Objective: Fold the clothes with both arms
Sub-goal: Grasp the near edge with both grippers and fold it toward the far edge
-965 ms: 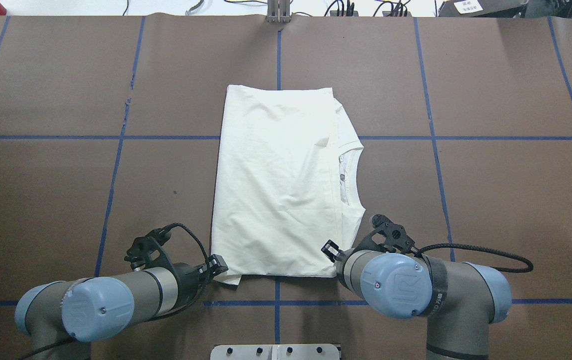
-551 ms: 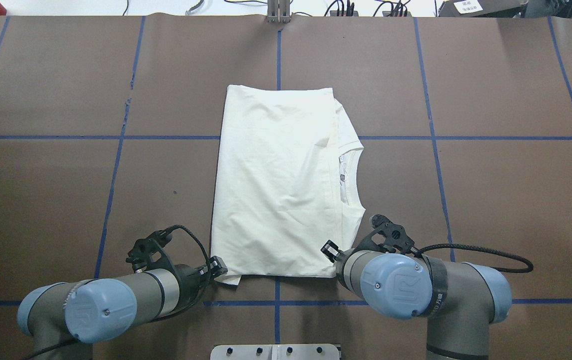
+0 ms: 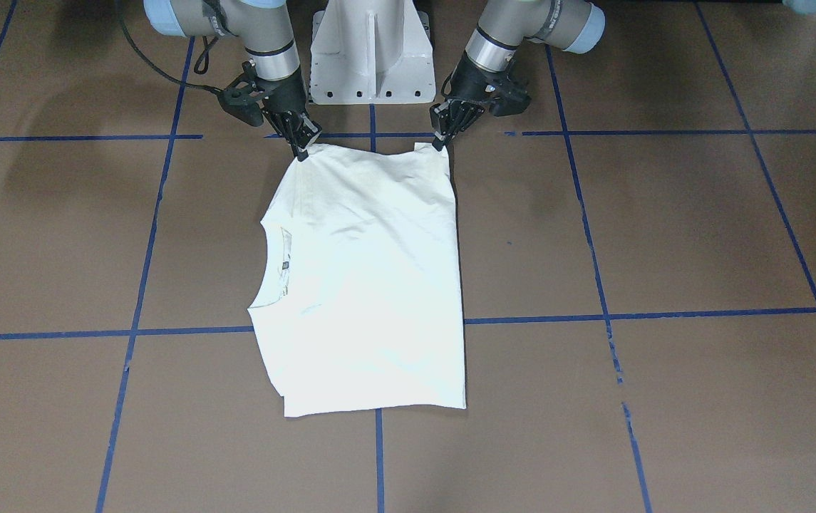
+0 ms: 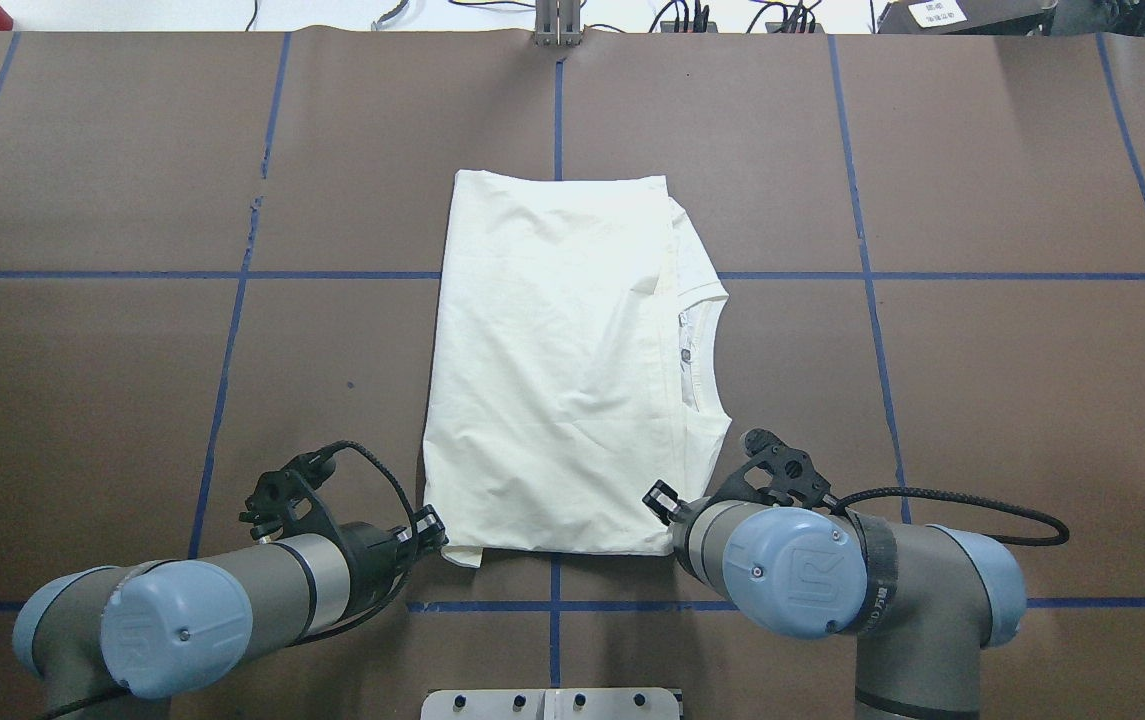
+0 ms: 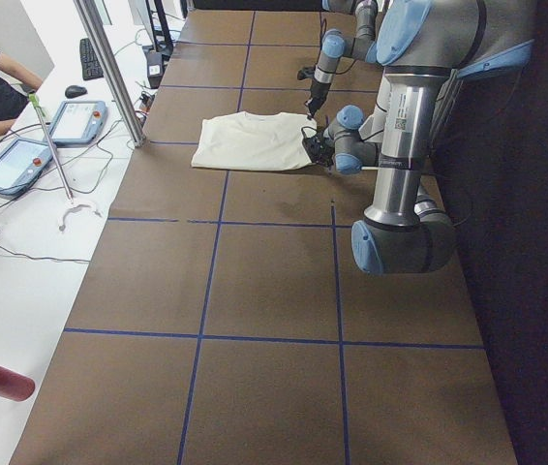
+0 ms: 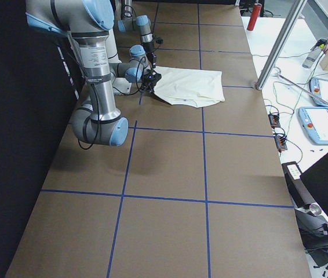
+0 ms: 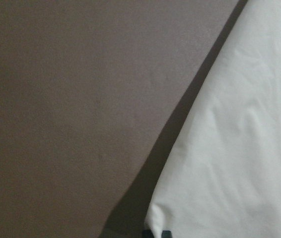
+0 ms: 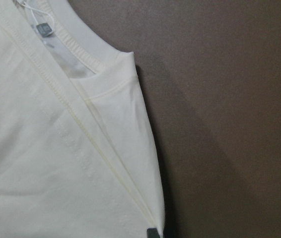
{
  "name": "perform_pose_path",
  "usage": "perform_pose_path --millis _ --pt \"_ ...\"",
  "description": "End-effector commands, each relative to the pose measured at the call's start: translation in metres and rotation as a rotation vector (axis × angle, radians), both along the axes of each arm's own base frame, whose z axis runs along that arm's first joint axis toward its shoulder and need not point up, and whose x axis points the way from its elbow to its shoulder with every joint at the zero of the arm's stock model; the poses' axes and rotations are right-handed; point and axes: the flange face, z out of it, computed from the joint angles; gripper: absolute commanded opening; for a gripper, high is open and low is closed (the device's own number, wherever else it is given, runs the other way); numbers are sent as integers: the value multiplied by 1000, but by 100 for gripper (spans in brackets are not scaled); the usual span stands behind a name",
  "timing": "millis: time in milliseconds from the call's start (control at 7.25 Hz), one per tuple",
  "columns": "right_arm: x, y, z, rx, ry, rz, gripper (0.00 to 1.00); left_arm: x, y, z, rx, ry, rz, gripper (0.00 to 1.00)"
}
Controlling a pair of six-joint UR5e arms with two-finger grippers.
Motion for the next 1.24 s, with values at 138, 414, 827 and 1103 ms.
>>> perform_pose_path --millis 138,414,827,1103 --pt "37 35 -13 26 -50 -33 0 -14 71 -54 -79 77 14 0" --pt "69 30 -34 53 -105 3 0 -40 84 -88 -85 92 3 0" --pt "70 -54 -68 110 -128 136 0 -74 -17 -101 109 -17 -80 0" --pt "61 -115 -54 98 -67 166 0 -77 -94 -96 188 -130 -88 0"
